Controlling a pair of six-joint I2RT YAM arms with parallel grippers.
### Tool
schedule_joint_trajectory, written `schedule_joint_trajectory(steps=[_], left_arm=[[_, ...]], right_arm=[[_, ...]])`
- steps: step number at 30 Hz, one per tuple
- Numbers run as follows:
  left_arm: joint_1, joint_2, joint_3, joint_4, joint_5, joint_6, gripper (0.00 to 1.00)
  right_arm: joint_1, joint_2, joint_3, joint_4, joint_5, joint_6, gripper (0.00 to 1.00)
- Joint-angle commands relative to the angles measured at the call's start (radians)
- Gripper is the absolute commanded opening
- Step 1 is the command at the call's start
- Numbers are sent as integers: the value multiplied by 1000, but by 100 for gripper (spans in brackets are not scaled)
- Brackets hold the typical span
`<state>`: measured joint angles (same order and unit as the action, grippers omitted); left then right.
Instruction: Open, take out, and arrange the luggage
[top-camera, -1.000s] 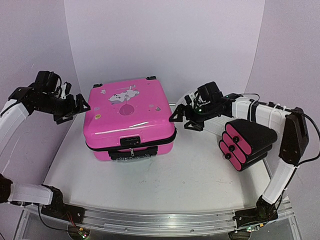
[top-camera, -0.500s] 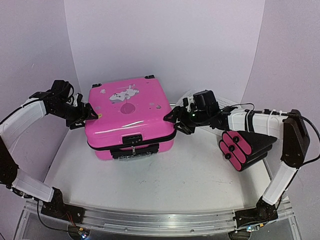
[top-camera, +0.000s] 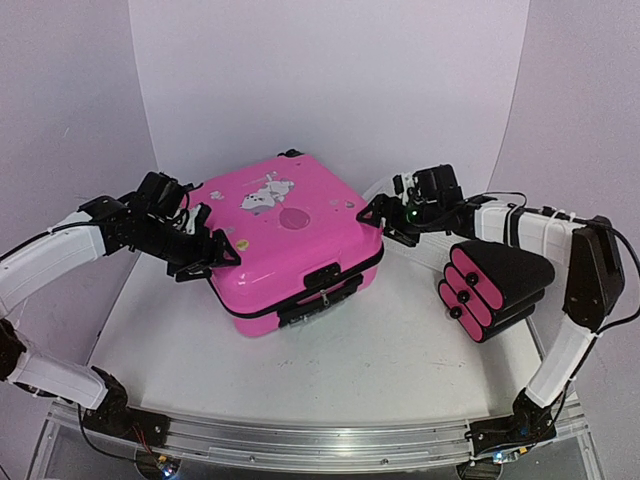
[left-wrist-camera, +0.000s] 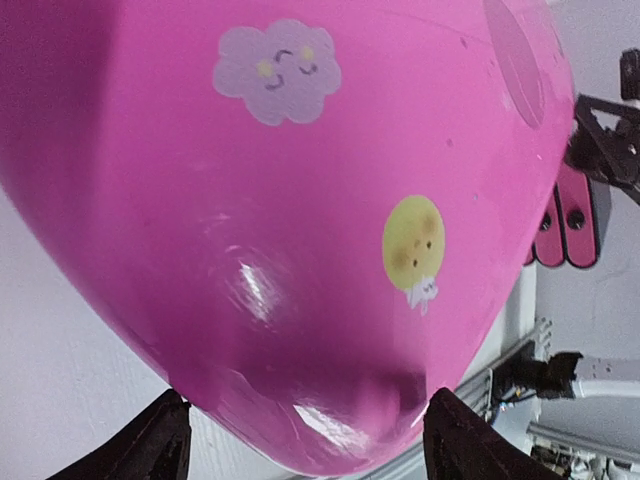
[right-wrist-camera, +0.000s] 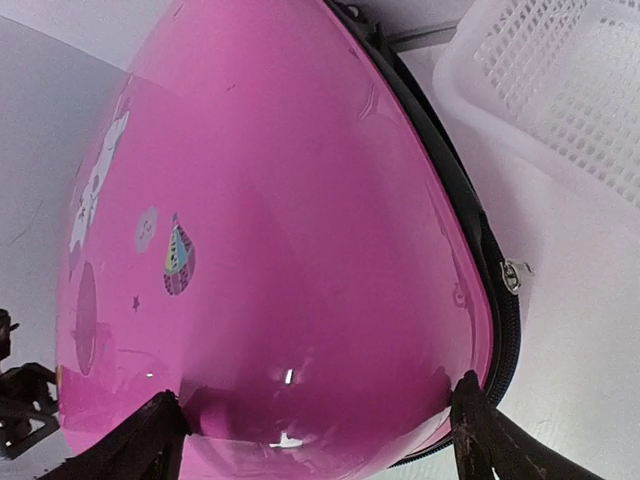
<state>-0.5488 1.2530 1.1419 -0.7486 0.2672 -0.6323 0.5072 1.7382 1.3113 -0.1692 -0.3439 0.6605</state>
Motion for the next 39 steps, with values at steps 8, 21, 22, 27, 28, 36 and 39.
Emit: schedule_joint_trajectory(steps=[8,21,22,27,28,36,39], left_arm=[[-41,-60,33,120,141,33,93],[-41,-130,16,61,55,45,98],[-40,-135,16,57,47,49,98],[-40,-149,21,39,23,58,99],[-40,-154,21,35,17,60,99],[-39,-183,42,0,-25,69,99],[-39,-183,59,-13,-47,77,99]], right_arm=[[244,-229,-425,204,78,-320,89],[384,-91,-531,635,389,-408,51],[385,-74,-528,661,393,-408,50],[408,-16,-493,703,459,-435,47],[417,-7,-486,704,487,-440,45],[463,78,-479,804,650,-474,38],[486,113,-459,819,719,-487,43]])
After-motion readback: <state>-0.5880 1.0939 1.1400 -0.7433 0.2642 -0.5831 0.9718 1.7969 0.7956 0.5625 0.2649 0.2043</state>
